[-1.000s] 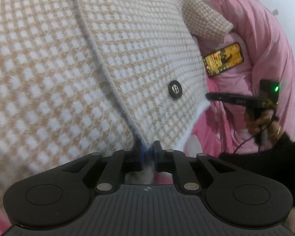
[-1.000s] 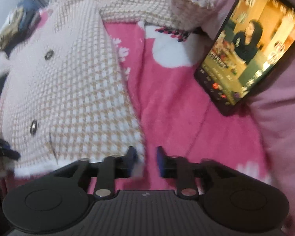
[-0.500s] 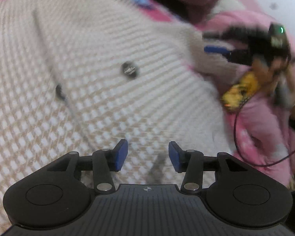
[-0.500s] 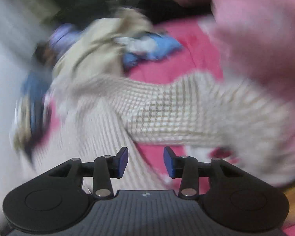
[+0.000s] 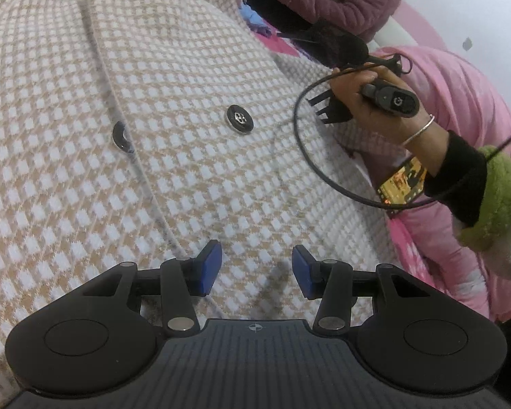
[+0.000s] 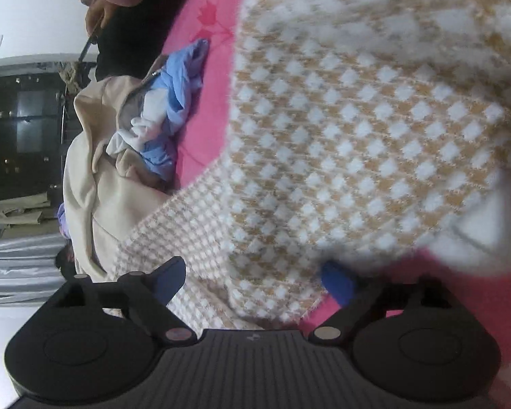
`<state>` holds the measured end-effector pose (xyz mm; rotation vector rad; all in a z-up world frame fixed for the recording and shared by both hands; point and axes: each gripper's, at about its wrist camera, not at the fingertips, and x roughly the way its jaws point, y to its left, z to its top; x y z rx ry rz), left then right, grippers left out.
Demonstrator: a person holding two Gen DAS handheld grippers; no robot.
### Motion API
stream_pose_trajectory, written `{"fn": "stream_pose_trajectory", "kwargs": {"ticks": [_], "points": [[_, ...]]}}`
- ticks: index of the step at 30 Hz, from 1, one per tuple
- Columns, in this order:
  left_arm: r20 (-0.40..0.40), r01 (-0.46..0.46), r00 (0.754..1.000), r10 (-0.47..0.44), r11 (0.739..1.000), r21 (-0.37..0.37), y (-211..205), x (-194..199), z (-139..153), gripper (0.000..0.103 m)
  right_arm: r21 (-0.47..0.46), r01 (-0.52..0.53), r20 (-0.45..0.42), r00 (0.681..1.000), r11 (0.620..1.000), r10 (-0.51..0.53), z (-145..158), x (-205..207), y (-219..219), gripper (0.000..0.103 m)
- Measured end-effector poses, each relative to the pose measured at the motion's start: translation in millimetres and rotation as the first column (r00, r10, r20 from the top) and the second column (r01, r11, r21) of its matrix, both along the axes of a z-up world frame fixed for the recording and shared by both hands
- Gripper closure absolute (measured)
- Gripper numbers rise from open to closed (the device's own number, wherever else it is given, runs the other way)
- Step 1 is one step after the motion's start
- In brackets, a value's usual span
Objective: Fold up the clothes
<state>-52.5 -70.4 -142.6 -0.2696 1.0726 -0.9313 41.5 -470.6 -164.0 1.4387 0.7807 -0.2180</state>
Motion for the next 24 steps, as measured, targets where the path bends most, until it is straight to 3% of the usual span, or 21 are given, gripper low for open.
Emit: {"fn": "stream_pose_trajectory", "kwargs": {"ticks": [1, 3, 5, 7, 8, 10, 12, 14, 16, 19, 22, 24], "points": [[0.004, 0.001, 1.0, -0.001, 1.0, -0.003, 1.0, -0.3, -0.3, 0.057, -0.014, 0.011, 0.003, 1.0, 1.0, -0.011, 1.0, -0.9, 1.9, 0.018], [0.02, 0.005, 1.0, -0.005, 1.0, -0.002, 1.3, -2.4, 0.4, 0.057, -0.076, 0.021, -0.015, 1.0, 0.997, -0.022, 3.5, 0.5, 7.4, 0.046], [0.049, 0.014, 0.999, -0.014, 1.0, 0.008, -0.3, -5.8, 1.4, 0.057, -0.124, 0.021, -0.023, 0.999, 0.992, -0.024, 6.5, -0.1, 6.2, 0.085], [0.094, 0.032, 0.995, -0.035, 0.999, 0.032, -2.5, -9.9, 3.5, 0.057, -0.22, -0.016, -0.009, 1.0, 0.975, 0.014, 26.8, 6.2, 2.5, 0.087], [0.118, 0.042, 0.992, -0.047, 0.998, 0.048, -3.4, -12.8, 5.1, 0.057, -0.319, -0.041, 0.013, 0.999, 0.947, 0.048, 45.3, 9.0, 2.8, 0.087], [0.144, 0.053, 0.988, -0.063, 0.996, 0.071, -4.7, -15.9, 7.0, 0.057, -0.53, -0.068, 0.054, 0.992, 0.845, 0.114, 83.6, 11.7, 4.8, 0.088], [0.153, 0.058, 0.986, -0.071, 0.995, 0.083, -5.5, -16.6, 8.0, 0.057, -0.705, -0.078, 0.048, 0.986, 0.705, 0.157, 112.4, 20.3, 3.1, 0.088], [0.132, 0.056, 0.989, -0.066, 0.995, 0.077, -5.2, -12.0, 7.2, 0.058, -0.767, -0.108, 0.01, 0.984, 0.632, 0.18, 118.1, 36.6, -6.7, 0.088], [0.113, 0.054, 0.992, -0.062, 0.996, 0.071, -2.8, -8.3, 6.4, 0.058, -0.792, -0.147, -0.045, 0.982, 0.592, 0.184, 108.9, 57.6, -15.4, 0.088], [0.105, 0.056, 0.992, -0.064, 0.996, 0.073, -0.7, -6.3, 6.3, 0.059, -0.781, -0.25, -0.162, 0.966, 0.572, 0.201, 74.0, 89.5, -29.1, 0.089], [0.113, 0.061, 0.991, -0.07, 0.994, 0.087, 0.2, -7.8, 8.1, 0.059, -0.734, -0.309, -0.212, 0.95, 0.604, 0.229, 59.7, 100.7, -34.7, 0.085], [0.111, 0.063, 0.991, -0.073, 0.994, 0.091, 0.6, -7.4, 8.6, 0.059, -0.702, -0.347, -0.235, 0.937, 0.622, 0.258, 68.7, 98.2, -33.5, 0.072]]}}
